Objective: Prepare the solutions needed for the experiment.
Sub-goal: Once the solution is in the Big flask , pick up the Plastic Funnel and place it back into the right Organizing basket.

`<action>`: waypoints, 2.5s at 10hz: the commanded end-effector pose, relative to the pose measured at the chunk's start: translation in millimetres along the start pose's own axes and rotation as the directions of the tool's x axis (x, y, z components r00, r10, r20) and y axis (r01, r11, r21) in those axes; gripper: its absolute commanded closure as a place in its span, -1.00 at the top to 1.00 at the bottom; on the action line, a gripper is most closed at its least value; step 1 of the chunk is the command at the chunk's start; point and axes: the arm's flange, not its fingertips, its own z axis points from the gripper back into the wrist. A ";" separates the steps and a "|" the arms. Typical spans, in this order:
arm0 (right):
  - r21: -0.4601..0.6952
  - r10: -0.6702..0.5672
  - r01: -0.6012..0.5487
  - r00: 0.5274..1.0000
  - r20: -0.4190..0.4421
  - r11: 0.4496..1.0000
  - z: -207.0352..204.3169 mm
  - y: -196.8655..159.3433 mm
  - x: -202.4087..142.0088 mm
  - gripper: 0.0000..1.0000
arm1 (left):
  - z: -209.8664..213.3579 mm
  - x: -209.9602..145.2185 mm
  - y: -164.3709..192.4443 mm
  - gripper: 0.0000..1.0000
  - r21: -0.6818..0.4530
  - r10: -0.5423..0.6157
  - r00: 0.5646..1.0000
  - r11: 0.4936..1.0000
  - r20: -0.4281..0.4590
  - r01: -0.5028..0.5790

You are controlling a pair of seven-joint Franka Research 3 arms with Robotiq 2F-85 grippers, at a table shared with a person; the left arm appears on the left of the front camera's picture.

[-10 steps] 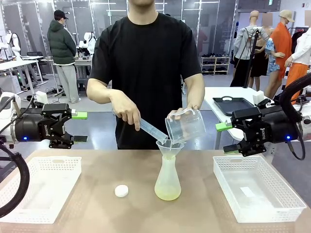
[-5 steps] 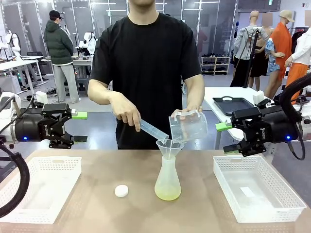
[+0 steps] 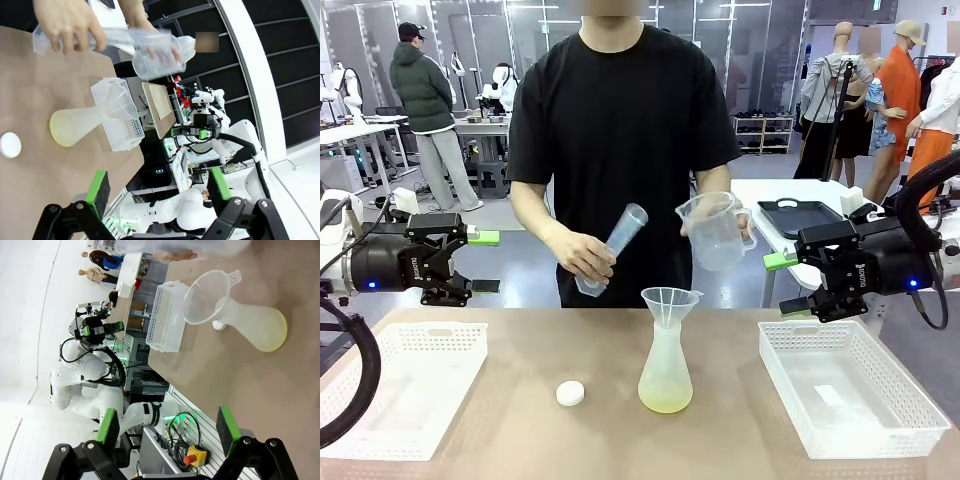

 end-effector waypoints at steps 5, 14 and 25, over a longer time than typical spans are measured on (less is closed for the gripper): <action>0.012 0.012 -0.012 1.000 0.005 1.000 -1.6 2.0 1.1 0.96 | 3.0 -0.8 -2.4 1.00 -0.001 0.002 1.000 1.000 -0.010 -0.002; -0.236 -0.027 0.024 1.000 -0.006 0.972 -8.5 19.1 15.5 0.97 | 3.0 -0.8 -2.4 1.00 -0.001 0.002 1.000 1.000 -0.010 -0.002; -0.608 -0.046 0.046 0.999 0.016 0.792 -30.7 84.5 86.6 0.97 | 3.0 -0.8 -2.4 1.00 -0.001 0.002 1.000 1.000 -0.010 -0.002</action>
